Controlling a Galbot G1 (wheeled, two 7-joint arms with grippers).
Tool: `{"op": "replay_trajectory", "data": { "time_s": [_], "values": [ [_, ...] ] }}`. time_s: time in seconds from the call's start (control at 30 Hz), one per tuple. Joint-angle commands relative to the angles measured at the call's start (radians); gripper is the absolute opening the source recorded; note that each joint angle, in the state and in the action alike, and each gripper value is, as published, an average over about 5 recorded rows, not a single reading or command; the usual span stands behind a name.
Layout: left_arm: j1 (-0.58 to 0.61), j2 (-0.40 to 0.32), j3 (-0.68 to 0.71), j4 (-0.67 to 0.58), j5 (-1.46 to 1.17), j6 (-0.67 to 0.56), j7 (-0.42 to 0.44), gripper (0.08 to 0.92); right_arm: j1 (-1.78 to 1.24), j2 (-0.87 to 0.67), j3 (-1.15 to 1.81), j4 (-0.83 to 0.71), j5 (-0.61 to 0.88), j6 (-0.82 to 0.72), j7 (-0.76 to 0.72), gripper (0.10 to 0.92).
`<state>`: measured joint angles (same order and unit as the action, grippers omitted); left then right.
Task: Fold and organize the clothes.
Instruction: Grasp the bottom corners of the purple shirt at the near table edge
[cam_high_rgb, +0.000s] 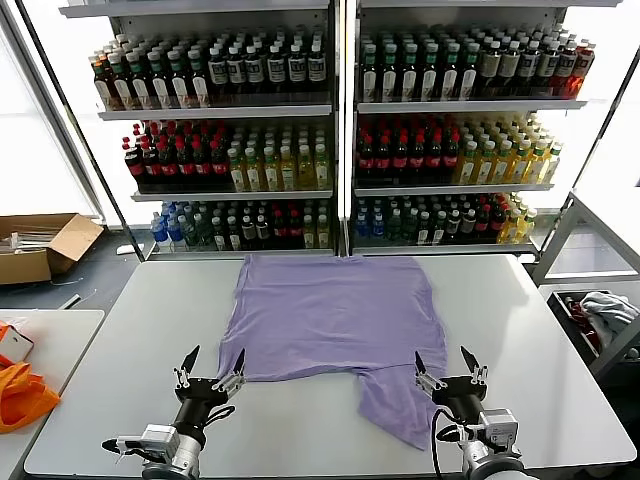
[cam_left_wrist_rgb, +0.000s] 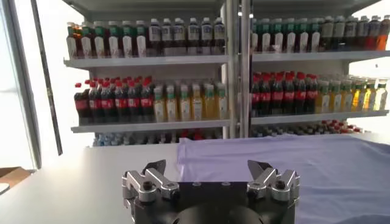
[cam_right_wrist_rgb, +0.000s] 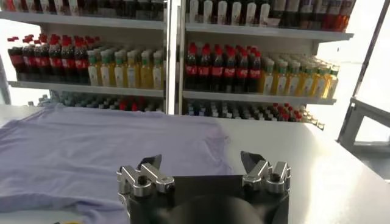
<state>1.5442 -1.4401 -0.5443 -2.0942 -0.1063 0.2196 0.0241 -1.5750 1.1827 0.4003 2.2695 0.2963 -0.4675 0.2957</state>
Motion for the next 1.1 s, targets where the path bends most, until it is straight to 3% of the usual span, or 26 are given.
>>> {"op": "replay_trajectory", "data": {
  "time_s": [0.03, 0.43, 1.1],
  "values": [
    [0.011, 0.041, 0.006, 0.012, -0.114, 0.063, -0.024, 0.822, -0.019, -0.007, 0.002, 0.015, -0.005, -0.014, 0.006, 0.823],
    [-0.044, 0.128, 0.01, 0.102, -0.088, 0.089, -0.002, 0.822, -0.069, 0.028, -0.082, 0.002, 0.006, -0.051, 0.088, 0.823],
    [-0.116, 0.138, 0.05, 0.177, -0.107, 0.086, -0.007, 0.823, -0.109, 0.076, -0.127, -0.028, 0.037, -0.036, 0.142, 0.823]
  ]
}}
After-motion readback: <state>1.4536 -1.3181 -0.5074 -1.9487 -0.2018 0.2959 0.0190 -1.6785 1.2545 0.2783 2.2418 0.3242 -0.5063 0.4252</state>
